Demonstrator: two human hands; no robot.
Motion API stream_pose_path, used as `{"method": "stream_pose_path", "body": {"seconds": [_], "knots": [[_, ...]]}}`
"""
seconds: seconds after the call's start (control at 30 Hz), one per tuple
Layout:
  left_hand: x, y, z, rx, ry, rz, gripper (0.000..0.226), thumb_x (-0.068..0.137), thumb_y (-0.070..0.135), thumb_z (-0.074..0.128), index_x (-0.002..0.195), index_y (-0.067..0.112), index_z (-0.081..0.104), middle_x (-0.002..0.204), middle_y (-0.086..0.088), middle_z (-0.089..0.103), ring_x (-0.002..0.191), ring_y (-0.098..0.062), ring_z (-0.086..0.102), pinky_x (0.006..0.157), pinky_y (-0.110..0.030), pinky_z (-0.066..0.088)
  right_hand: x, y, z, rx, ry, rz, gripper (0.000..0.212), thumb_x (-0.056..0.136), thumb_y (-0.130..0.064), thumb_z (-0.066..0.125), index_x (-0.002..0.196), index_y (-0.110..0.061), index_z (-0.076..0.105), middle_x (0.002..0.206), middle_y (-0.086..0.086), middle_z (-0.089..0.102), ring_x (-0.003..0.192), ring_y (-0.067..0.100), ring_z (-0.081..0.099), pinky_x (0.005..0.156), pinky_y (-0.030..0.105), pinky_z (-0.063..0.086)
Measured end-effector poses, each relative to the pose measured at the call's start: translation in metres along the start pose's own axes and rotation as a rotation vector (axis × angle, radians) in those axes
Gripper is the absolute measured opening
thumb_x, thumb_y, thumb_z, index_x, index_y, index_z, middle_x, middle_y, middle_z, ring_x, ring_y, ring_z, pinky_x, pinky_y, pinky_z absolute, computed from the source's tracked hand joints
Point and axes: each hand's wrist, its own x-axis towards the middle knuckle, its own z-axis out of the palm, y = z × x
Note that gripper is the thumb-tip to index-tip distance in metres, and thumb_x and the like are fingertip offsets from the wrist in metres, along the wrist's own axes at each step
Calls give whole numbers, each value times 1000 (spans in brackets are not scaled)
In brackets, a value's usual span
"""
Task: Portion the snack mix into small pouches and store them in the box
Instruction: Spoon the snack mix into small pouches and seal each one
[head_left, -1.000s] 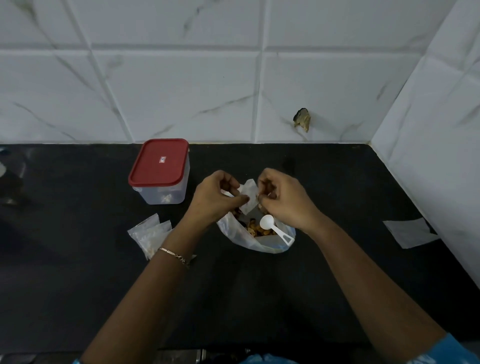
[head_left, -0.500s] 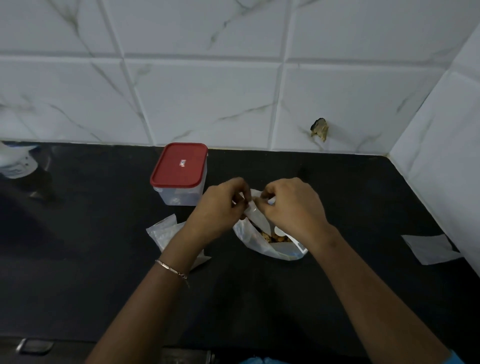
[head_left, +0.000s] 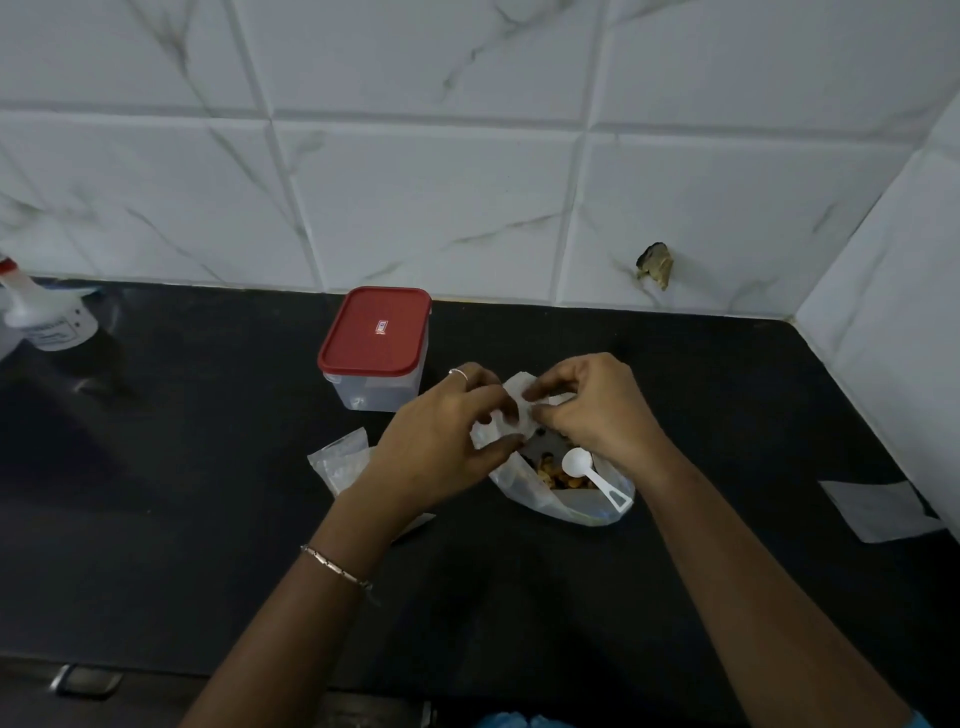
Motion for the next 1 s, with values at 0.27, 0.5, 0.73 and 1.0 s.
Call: {"method": "stream_pose_path", "body": {"seconds": [0.27,0.5,0.73,1.0], "knots": [[-2,-9,26,-405,-114,-242,109,60,50,83,149,28,23,146,12,43,135,-6,38,109,-29,34,-4,0,3,53,-143,-55,32,77,-5,76,97,-28,69,94,-19,63,93,-1,61,90,32,55],[-4,-14,40,-429,-138,-272,73,66,34,85,127,34,45,115,29,50,107,19,46,90,-3,35,-9,11,6,-223,-94,-150,39,72,-19,81,103,-35,63,101,-16,54,87,1,54,66,11,37],[-11,-22,60,-501,-122,-374,59,74,29,80,123,24,48,118,16,56,110,0,55,93,-24,50,-11,56,2,-152,168,-104,11,85,-20,69,85,-24,59,85,-11,58,72,2,54,60,16,37],[-36,-30,87,-433,-201,-531,77,80,34,74,138,21,25,132,8,40,122,-9,44,100,-32,46,-37,134,31,-438,101,137,25,90,-29,64,114,-23,65,107,-3,60,92,11,58,69,23,43]]}}
